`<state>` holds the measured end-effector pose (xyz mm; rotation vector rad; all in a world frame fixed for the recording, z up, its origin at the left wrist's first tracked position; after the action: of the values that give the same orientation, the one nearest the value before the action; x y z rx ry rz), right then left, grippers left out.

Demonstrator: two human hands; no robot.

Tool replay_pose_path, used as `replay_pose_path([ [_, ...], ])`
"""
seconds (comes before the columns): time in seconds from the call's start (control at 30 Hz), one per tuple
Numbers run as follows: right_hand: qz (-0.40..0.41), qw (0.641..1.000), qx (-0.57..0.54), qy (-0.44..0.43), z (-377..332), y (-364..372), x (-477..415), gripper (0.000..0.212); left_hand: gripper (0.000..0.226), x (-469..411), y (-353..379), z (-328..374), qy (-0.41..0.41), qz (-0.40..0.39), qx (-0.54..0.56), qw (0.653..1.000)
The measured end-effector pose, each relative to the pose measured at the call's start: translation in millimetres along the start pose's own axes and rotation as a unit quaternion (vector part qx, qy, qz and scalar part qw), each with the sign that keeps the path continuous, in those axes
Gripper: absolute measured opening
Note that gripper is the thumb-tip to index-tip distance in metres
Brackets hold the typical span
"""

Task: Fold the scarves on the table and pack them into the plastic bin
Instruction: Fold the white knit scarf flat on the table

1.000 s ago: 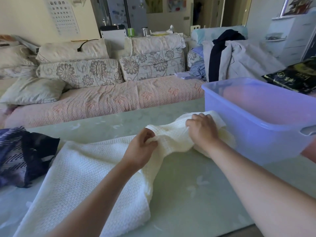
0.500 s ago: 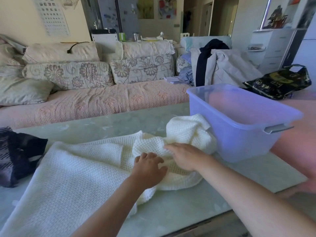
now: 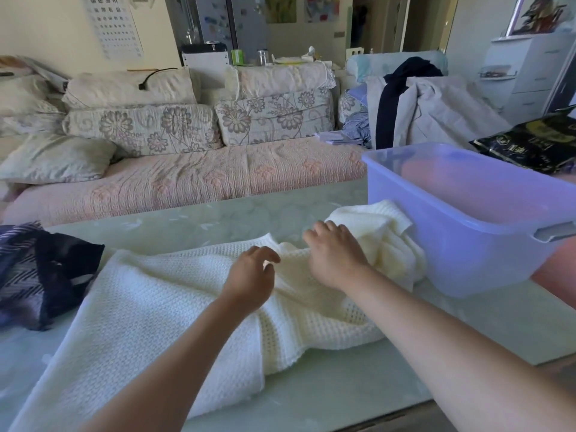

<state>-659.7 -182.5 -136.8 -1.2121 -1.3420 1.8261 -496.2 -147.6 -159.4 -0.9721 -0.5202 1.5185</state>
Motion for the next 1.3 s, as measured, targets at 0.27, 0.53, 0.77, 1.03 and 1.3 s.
replay_pose_path([
  [0.27, -0.115, 0.939, -0.323, 0.026, -94, 34, -68, 0.023, 0.031, -16, -56, -94, -0.107, 0.012, -0.11, 0.988],
  [0.53, -0.205, 0.963, -0.169, 0.05, -142, 87, -110, 0.03, 0.033, -10, -93, -155, -0.074, 0.083, -0.113, 0.987],
  [0.77, 0.014, 0.963, -0.204, 0.173, -109, 65, -150, 0.031, 0.029, -2, -101, -197, -0.064, 0.089, -0.172, 0.979],
  [1.03, -0.091, 0.986, -0.128, -0.061, -167, 103, -136, 0.047, 0.068, 12, -73, -232, -0.189, -0.183, -0.231, 0.937],
  [1.3, -0.228, 0.971, -0.065, -0.04, -185, 109, -117, 0.057, 0.065, 36, -114, -238, -0.183, -0.149, -0.242, 0.941],
])
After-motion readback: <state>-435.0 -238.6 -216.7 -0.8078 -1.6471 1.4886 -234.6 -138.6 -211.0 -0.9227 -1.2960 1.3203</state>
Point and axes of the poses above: each hand's wrist, its own x-axis away from the middle knuckle, its own y-axis out of the palm, z = x × y, the point moved 5 cm from there along -x, towards the middle knuckle, and after that the axes turned 2 degrees about -z, right-handed, at the moved point
